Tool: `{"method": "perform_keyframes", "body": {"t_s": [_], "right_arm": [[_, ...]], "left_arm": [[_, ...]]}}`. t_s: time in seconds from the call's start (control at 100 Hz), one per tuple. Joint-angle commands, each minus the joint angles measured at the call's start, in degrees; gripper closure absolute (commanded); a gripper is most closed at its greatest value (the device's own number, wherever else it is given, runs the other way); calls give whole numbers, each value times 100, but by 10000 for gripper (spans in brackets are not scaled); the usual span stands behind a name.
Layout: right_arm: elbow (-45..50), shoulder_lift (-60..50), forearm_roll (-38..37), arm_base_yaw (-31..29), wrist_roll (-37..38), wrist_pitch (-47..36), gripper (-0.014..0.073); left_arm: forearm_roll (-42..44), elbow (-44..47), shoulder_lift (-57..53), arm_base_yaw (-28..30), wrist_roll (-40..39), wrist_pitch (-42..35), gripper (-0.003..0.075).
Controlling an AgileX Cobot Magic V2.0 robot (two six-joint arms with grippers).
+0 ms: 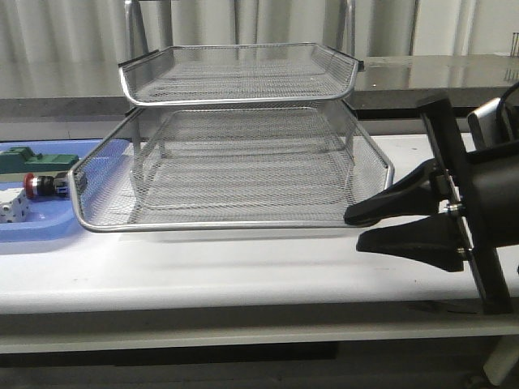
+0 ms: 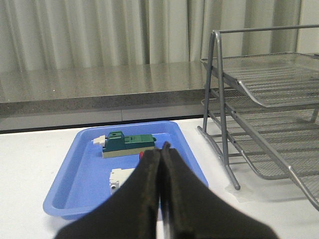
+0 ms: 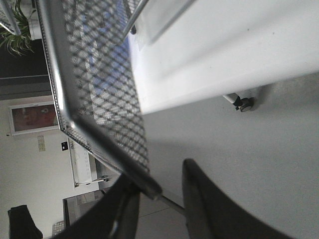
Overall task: Place button on rack with both arms
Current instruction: 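Pull the middle wire tray out toward the robot with the right gripper, then release the tray rim and withdraw the right gripper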
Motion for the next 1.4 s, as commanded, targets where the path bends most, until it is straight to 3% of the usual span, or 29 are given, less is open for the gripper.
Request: {"method": "perform_keyframes", "body": {"t_s": [0.0, 0.28, 0.48, 1.18, 1.39], "right_arm": [[-30, -312, -69, 23, -124, 308, 300], [-30, -717, -74, 23, -104, 315, 262], [-22, -1009, -431, 23, 368, 295, 262], [-41, -3348, -2880, 23, 2365, -924, 265], [-363, -4235, -4323, 17, 3099, -1303, 265]], "left_arm": [[-4, 306, -189, -4, -75, -462, 735], [-4, 306, -189, -4, -75, -462, 735], [-4, 306, -189, -4, -75, -462, 735], [-4, 306, -189, -4, -75, -462, 735], [-4, 306, -189, -4, -75, -462, 735]]}}
